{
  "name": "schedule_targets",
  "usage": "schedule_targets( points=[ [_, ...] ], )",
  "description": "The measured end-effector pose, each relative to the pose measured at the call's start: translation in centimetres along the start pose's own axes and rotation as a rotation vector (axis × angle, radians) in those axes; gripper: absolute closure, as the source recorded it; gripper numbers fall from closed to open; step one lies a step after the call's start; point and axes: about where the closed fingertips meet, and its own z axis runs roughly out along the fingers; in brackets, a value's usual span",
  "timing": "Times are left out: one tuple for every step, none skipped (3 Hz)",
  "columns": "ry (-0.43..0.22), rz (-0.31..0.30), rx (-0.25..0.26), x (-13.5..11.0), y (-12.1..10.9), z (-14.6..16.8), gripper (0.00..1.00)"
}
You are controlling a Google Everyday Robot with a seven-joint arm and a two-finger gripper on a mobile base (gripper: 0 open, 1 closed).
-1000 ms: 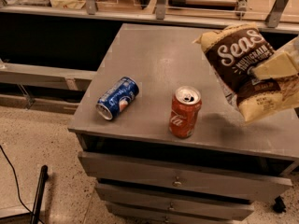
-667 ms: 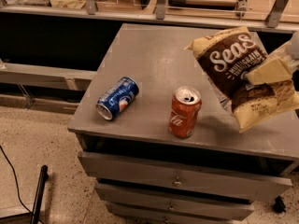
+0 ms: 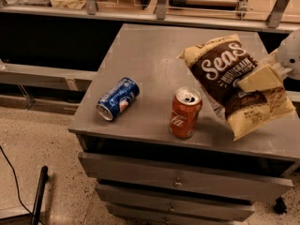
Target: Move brown chip bag near coke can
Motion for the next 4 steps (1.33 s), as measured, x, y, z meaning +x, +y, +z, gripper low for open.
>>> schedule_targets(
  points=[
    [0.014, 0.006, -0.023, 0.11, 0.51, 0.74, 0.82],
    [0.024, 0.007, -0.051, -0.03, 1.04, 1.64, 0.51],
    [0.024, 0.004, -0.05, -0.12, 1.14, 1.62, 0.2],
    [0.024, 0.002, -0.051, -0.18, 1.23, 1.66, 0.0]
  ],
)
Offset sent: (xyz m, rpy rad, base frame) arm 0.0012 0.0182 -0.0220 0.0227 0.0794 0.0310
